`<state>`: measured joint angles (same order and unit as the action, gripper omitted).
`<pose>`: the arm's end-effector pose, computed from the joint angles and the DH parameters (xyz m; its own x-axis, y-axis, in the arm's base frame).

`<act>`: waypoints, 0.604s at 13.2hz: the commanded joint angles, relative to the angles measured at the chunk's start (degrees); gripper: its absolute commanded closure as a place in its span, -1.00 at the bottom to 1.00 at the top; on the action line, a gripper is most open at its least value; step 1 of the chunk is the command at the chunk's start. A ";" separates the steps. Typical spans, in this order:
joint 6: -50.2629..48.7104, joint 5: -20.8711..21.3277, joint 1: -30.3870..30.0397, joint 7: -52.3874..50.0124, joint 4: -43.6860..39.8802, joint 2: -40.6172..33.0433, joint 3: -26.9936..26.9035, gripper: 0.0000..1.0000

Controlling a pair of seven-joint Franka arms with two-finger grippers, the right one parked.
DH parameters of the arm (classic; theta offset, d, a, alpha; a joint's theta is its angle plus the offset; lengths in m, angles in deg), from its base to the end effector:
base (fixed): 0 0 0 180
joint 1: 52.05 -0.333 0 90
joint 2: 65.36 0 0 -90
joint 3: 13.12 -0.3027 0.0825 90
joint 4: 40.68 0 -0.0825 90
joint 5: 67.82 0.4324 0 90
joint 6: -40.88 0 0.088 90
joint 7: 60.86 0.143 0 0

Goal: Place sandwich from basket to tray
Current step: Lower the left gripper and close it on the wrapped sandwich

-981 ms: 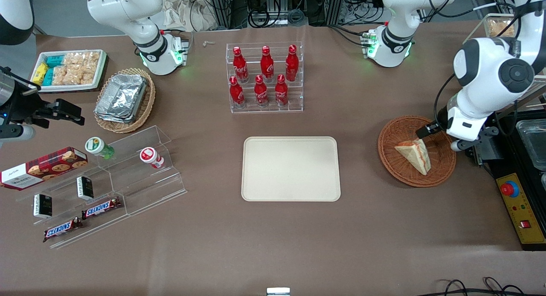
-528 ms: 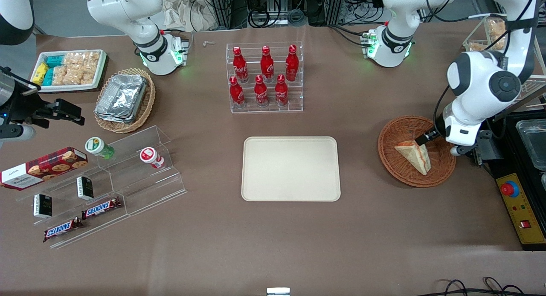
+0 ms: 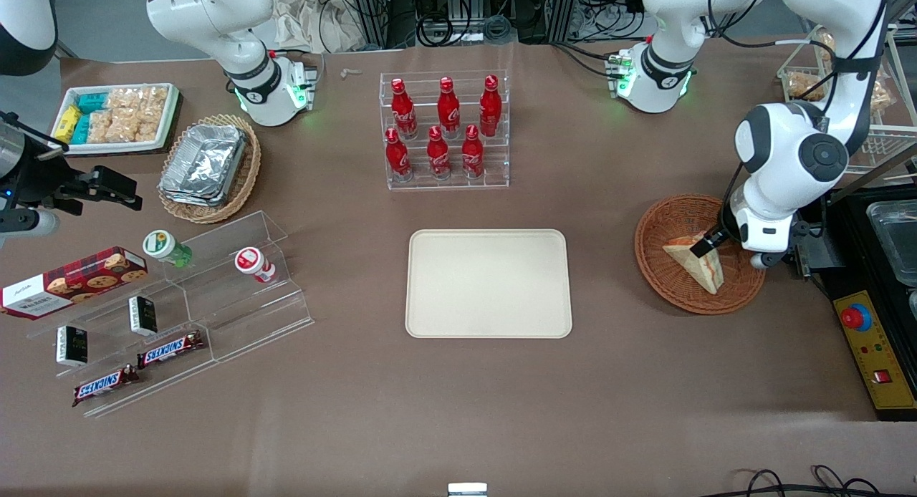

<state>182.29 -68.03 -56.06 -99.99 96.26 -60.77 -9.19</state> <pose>0.5278 0.0000 0.1978 0.7729 0.6345 -0.0064 0.6346 -0.7729 0.0048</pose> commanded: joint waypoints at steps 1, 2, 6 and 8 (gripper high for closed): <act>3.61 0.03 0.05 -3.24 1.22 1.11 0.56 -1.00; 4.83 0.03 0.05 -3.24 1.83 1.64 0.47 -1.00; 11.52 0.03 0.05 -3.24 4.04 4.36 0.47 -1.00; 11.97 0.12 0.23 -2.98 3.95 4.98 0.56 -0.23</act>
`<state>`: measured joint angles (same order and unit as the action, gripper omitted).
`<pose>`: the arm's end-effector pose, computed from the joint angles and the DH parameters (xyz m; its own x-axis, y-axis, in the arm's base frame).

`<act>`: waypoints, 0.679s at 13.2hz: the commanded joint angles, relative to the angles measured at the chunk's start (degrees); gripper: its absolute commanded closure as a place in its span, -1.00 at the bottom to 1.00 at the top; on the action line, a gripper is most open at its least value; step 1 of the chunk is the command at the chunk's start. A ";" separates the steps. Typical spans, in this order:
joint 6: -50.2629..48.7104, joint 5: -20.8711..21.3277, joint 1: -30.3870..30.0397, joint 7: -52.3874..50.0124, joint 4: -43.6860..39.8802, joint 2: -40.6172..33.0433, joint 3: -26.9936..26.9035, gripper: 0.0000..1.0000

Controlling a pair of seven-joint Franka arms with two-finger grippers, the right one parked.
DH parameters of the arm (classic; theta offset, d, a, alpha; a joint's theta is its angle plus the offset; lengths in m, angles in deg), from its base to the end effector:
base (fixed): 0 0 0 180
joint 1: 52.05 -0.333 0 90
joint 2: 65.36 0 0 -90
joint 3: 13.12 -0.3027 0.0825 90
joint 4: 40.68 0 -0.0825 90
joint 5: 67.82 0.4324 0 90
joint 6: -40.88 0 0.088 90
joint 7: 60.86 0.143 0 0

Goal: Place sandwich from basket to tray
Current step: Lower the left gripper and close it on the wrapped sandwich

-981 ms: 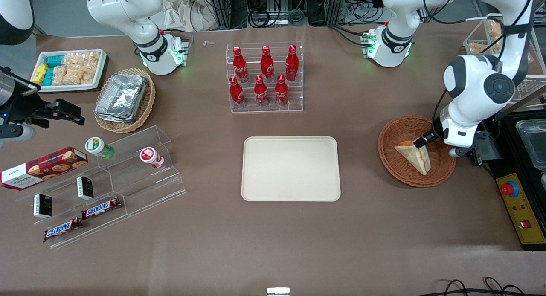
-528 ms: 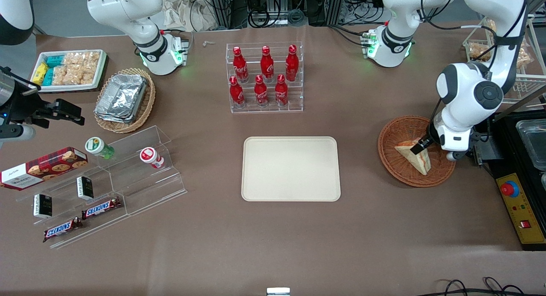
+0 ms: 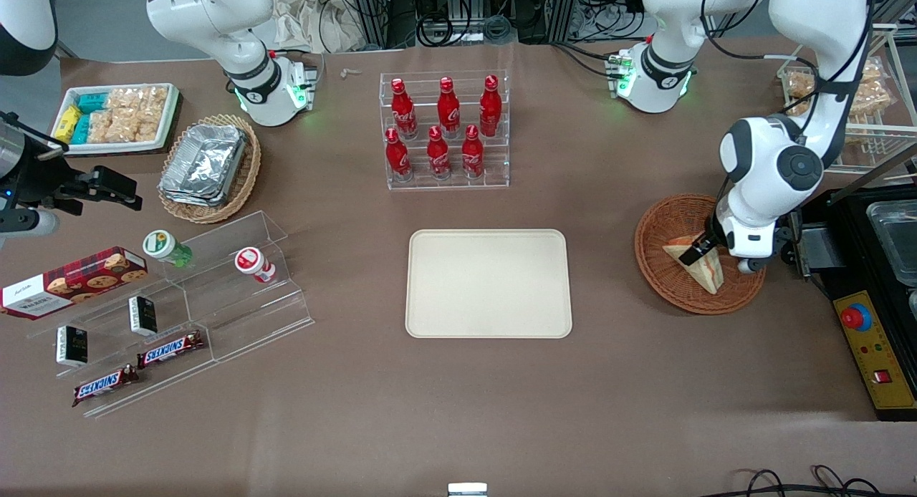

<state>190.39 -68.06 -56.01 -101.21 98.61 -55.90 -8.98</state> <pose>0.5159 -0.0033 0.1496 0.7611 0.6486 0.0013 0.6485 -0.7610 0.0195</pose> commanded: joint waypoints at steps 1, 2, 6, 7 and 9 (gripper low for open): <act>3.86 0.15 0.18 -1.84 1.60 0.03 0.34 0.35; 3.86 0.15 0.27 -1.66 1.60 -0.23 0.34 0.88; -0.24 1.20 0.36 -1.40 0.81 -3.64 1.31 1.00; -3.75 1.46 0.36 -0.79 0.37 -5.83 1.83 1.00; -10.77 6.88 0.36 1.14 -0.51 -10.49 2.28 1.00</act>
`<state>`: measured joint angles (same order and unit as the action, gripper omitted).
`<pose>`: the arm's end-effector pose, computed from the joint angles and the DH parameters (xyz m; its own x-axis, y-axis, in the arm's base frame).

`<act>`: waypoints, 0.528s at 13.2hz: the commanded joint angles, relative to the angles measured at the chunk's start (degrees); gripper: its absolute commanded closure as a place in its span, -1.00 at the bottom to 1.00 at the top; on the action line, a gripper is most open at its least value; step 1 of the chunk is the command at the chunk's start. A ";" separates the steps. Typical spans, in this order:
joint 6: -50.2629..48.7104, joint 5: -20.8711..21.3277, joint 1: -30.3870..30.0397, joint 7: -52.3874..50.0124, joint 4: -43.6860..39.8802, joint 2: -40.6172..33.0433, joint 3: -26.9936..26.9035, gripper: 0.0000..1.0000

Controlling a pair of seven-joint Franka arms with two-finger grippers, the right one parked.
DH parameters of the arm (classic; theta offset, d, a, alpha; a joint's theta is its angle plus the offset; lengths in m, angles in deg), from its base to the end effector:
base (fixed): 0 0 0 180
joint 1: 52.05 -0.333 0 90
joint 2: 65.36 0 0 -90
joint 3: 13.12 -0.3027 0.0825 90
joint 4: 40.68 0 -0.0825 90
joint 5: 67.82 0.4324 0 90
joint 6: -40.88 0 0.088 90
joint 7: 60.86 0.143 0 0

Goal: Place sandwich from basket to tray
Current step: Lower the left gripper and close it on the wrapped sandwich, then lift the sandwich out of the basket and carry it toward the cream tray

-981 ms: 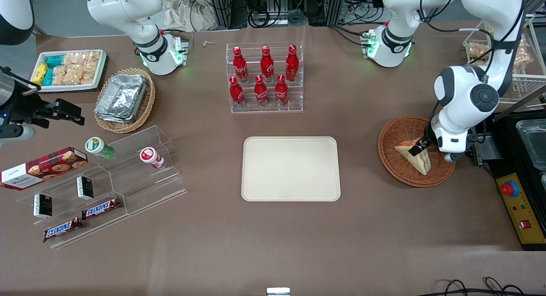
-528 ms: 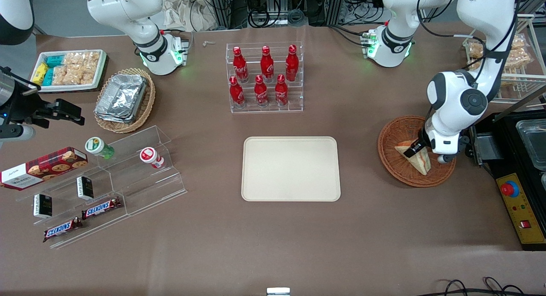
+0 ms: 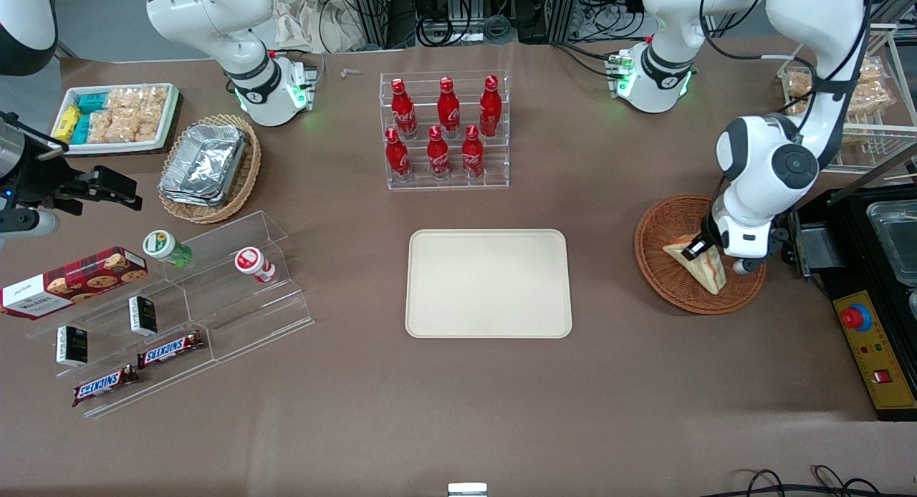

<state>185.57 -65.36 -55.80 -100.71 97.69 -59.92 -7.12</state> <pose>0.5226 -0.0213 0.1849 0.8126 0.5825 0.0220 0.5826 -0.8127 -0.0018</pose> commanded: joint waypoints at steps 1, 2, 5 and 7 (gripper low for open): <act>-10.70 5.78 0.15 2.30 -1.16 -8.06 0.42 1.00; -16.49 5.88 0.15 4.66 -3.61 -9.30 0.42 1.00; -38.96 5.36 0.15 13.62 -18.34 -9.58 0.77 1.00; -48.24 3.00 0.24 19.34 -26.80 -9.05 1.55 1.00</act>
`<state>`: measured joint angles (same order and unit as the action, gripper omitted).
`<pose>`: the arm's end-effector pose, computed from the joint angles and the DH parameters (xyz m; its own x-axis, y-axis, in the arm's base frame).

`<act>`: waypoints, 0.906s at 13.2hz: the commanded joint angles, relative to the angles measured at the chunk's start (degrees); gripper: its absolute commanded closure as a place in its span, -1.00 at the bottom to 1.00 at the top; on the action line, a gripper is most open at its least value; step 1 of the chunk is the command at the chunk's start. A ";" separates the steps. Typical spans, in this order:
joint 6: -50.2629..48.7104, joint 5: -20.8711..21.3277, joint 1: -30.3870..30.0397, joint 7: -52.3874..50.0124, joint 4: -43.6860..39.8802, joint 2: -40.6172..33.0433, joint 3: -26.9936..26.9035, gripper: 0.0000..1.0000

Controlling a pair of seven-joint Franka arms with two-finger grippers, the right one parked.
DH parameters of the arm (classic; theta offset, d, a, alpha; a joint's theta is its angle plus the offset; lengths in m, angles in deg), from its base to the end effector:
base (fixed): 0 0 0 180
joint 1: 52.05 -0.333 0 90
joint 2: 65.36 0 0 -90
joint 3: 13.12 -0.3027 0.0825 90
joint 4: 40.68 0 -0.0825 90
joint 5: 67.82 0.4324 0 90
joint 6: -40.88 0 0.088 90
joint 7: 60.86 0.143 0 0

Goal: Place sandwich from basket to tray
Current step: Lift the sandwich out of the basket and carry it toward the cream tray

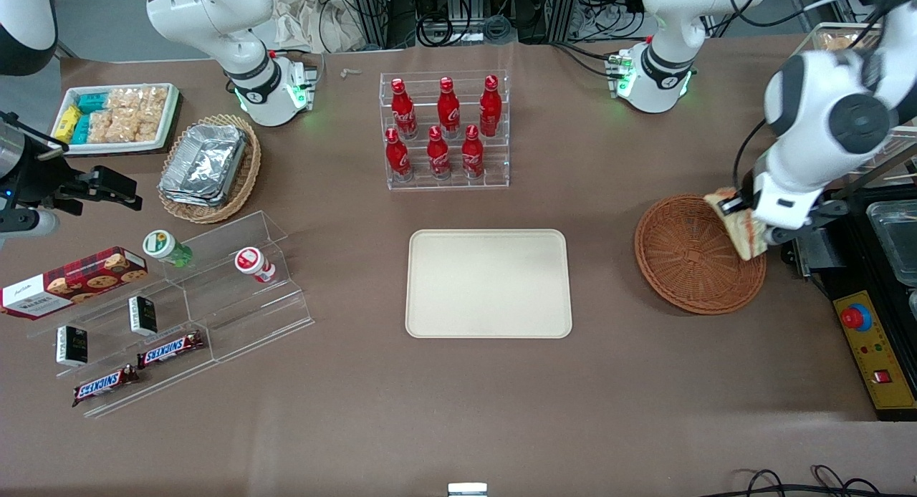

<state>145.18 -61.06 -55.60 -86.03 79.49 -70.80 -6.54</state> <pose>0.5417 -0.0151 0.3802 0.9299 0.3491 -0.1160 0.3252 -0.9275 -0.1845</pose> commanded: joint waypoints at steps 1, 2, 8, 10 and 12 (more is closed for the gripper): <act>-10.40 -3.06 -0.05 5.04 -11.51 1.84 2.38 1.00; -12.08 -4.03 0.03 5.65 -14.06 1.92 3.52 1.00; -5.80 -8.95 0.12 2.60 -15.50 10.25 19.16 0.99; -0.17 -8.35 1.26 -1.00 -15.05 15.69 21.63 1.00; 8.07 -5.47 4.85 -5.66 -14.97 22.02 21.64 1.00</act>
<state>148.22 -68.80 -53.08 -87.64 65.97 -54.75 14.89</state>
